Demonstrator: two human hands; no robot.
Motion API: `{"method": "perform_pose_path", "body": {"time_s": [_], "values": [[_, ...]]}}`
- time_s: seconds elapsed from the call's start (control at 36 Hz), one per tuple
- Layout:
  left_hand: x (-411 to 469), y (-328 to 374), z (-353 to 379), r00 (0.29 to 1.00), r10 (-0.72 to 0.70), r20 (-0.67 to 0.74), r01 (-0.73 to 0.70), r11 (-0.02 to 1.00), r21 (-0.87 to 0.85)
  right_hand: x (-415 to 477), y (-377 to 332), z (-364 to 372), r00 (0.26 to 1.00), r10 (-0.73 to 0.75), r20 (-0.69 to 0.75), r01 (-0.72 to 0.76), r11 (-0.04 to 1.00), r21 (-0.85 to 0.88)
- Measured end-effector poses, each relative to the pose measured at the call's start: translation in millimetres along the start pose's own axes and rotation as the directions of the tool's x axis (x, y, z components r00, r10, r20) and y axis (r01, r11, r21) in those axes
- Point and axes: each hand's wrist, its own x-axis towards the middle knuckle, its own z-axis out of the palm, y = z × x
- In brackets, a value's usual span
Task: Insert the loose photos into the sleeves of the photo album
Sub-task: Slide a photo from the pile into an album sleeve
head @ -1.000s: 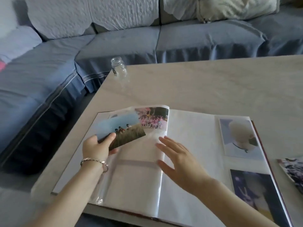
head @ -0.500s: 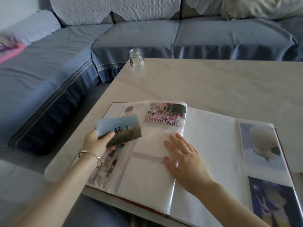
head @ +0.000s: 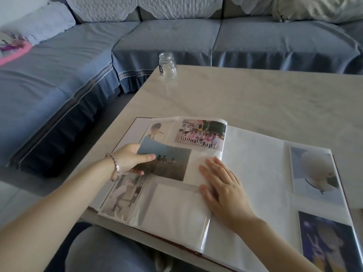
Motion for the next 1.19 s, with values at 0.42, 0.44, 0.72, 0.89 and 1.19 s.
{"method": "perform_pose_path", "body": {"time_s": [0.42, 0.44, 0.72, 0.89, 1.19], "values": [[8.1, 17.0, 22.0, 0.991, -0.022, -0.13, 0.042, 0.987, 0.155, -5.9, 5.3, 1.8, 1.0, -0.028, 0.007, 0.027, 0.998, 0.06], [7.2, 16.6, 22.2, 0.991, -0.037, -0.129, 0.052, 0.992, 0.118, -6.4, 5.2, 2.1, 1.0, -0.02, -0.004, 0.02, 0.997, 0.07], [-6.7, 18.1, 20.5, 0.984, -0.039, -0.176, 0.013, 0.989, -0.149, -7.3, 5.7, 1.8, 0.998, 0.049, -0.038, -0.044, 0.992, 0.121], [-22.0, 33.3, 22.7, 0.971, 0.075, -0.229, -0.086, 0.996, -0.038, -7.4, 4.6, -0.8, 0.998, 0.046, -0.032, -0.042, 0.992, 0.122], [-32.5, 54.5, 19.8, 0.96, 0.151, -0.238, -0.126, 0.985, 0.117, 2.1, 2.8, -16.3, 0.995, 0.098, 0.001, -0.095, 0.965, 0.246]]}}
